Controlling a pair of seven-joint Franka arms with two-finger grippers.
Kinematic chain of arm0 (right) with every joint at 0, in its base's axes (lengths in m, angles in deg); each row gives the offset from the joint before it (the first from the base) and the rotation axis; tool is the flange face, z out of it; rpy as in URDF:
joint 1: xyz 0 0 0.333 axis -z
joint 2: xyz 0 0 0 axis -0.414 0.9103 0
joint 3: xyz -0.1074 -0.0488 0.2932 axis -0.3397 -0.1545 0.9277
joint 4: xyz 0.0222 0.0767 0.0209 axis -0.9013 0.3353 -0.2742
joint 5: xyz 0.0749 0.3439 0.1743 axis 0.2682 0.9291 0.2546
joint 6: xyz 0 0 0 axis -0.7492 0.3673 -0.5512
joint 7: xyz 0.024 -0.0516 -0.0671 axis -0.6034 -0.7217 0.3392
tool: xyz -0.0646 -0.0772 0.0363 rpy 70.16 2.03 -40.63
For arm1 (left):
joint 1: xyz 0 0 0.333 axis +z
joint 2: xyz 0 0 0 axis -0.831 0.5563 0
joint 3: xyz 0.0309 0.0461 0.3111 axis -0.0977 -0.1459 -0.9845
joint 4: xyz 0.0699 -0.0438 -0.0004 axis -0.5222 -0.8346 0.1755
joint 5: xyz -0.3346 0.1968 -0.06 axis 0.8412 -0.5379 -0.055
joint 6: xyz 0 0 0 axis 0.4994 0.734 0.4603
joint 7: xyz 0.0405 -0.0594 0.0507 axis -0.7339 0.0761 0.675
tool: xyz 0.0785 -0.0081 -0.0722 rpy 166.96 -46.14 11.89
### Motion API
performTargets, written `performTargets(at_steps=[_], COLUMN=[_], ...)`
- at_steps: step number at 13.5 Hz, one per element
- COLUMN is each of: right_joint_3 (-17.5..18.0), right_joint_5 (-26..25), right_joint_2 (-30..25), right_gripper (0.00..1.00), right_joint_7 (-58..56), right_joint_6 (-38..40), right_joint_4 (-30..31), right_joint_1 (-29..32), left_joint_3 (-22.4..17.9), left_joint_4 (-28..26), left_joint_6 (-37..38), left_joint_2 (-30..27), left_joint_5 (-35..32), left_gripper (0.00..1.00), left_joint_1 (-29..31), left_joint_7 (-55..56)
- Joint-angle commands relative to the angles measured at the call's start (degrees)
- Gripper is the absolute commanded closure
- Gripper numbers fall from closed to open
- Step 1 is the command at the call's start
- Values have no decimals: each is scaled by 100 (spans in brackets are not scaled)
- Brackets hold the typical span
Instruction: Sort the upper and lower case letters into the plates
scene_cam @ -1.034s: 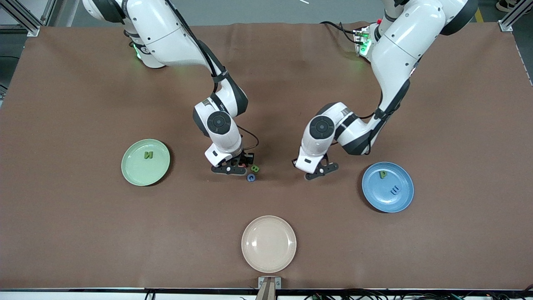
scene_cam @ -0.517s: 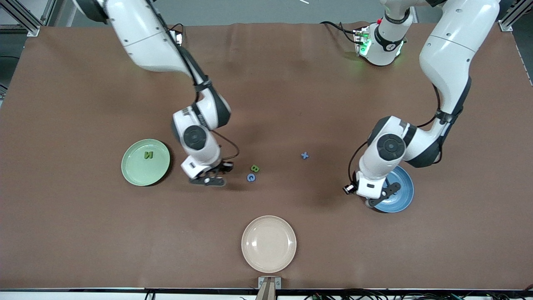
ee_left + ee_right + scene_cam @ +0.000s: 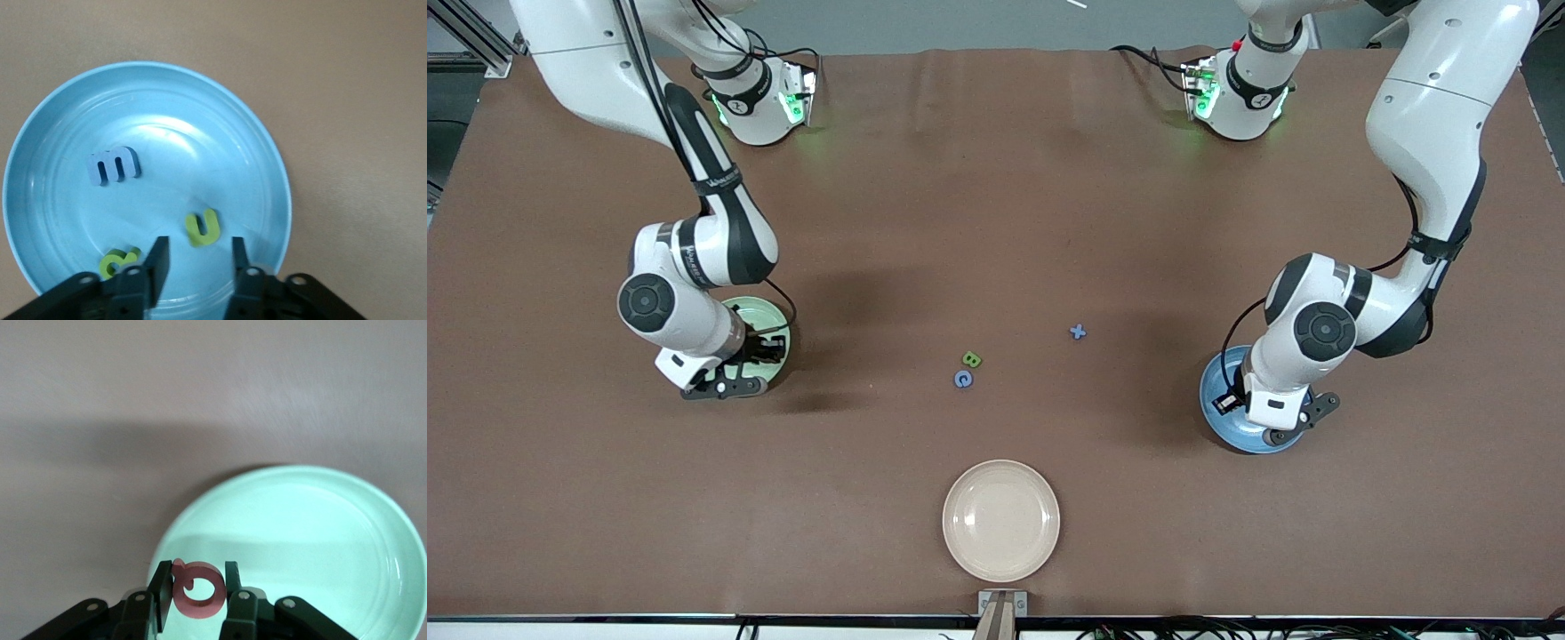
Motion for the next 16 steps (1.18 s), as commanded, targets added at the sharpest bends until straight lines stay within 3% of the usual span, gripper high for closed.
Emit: performTargets(at_steps=[1,2,3,4,7,10,16], right_joint_3=[121,121,121,130,200,244,226], right_joint_5=[-63,-63,-63,-63,261,534,491], right_joint_2=[-172,-172,-172,-172,-172,-41,1610], right_gripper=[98,94,69,1,0,0,0], right_joint_7=[-14,-31,-32,-23,527,2046,5984], right_joint_6=[-381,-258,-74,171,972,755,692], right_joint_4=[558,532,436,243,-408,-768,-2849], right_joint_1=[136,189,207,259,138,-826,-2243], left_joint_3=[201,420,623,938,1415,1398,1389], left_joint_4=[-31,-31,-31,-39,-215,-478,-453], left_joint_6=[344,633,845,995,979,305,38], left_joint_2=[-115,-220,-291,-326,-230,-28,446], left_joint_5=[-73,-73,-73,-73,-82,-99,-652], left_gripper=[0,0,0,0,1,4,16], left_joint_1=[-74,-74,-74,-83,-319,-811,-1023], left_joint_7=[178,474,912,1491,2767,3543,3606])
